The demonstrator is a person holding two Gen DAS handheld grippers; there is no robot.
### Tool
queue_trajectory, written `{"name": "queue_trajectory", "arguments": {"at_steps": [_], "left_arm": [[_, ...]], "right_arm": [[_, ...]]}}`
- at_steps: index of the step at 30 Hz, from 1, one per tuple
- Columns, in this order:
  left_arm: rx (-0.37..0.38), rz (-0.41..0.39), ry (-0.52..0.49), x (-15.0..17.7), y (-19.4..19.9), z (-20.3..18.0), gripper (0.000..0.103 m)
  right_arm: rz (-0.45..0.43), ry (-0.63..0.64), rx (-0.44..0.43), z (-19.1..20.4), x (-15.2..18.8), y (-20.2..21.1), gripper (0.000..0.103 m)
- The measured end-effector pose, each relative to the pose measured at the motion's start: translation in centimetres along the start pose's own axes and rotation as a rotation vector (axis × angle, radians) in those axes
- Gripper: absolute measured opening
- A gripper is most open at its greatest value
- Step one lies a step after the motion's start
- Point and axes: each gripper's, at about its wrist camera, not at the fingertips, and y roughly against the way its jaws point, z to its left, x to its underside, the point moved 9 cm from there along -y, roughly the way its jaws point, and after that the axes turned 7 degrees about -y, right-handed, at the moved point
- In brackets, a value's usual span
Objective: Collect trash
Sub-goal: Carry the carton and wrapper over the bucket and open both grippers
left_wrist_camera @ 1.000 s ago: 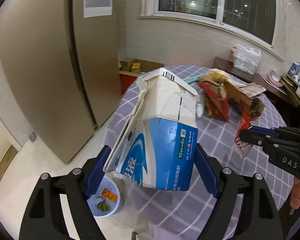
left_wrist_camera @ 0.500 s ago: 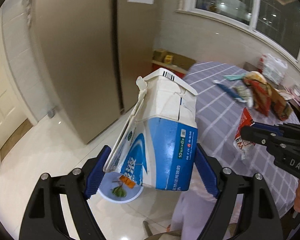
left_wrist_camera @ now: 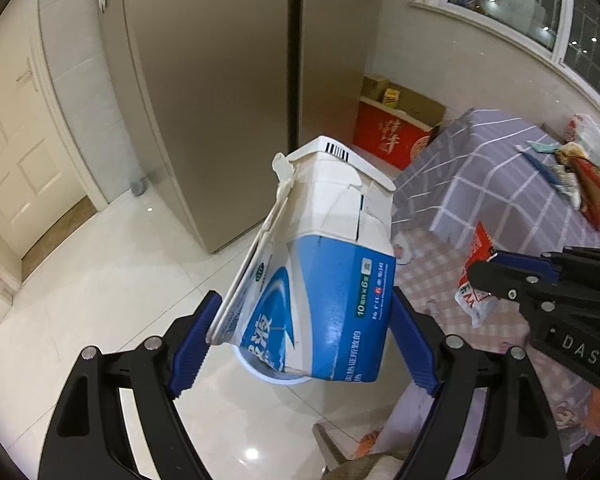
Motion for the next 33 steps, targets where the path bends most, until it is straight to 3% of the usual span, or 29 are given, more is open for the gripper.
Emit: {"name": "queue_trajectory", "arguments": {"at_steps": [5, 12, 30, 31, 33], "left_arm": [[-0.027, -0.007, -0.004, -0.4, -1.3, 0.7, 0.086], [-0.030, 0.053, 0.003, 0.0, -3.6, 1.7, 0.087], [-0.128, 0.100, 0.088, 3.3, -2.5, 7.2, 0.087], [-0.135, 0.104, 0.094, 3.5, -2.4, 7.5, 0.087], [-0.143, 0.109, 0.103, 3.8, -2.4, 7.9, 0.087]], "right_arm": [[0.034, 0.007, 0.009, 0.5, -0.4, -2.1, 0.017], [0.070, -0.005, 0.007, 0.9, 0.4, -3.2, 0.017], [0.162, 0.097, 0.030, 3.5, 0.7, -8.1, 0.017], [0.156, 0.103, 0.019, 3.8, 0.6, -8.1, 0.020], [0.118, 0.107, -0.028, 4.6, 0.1, -7.8, 0.060]]}}
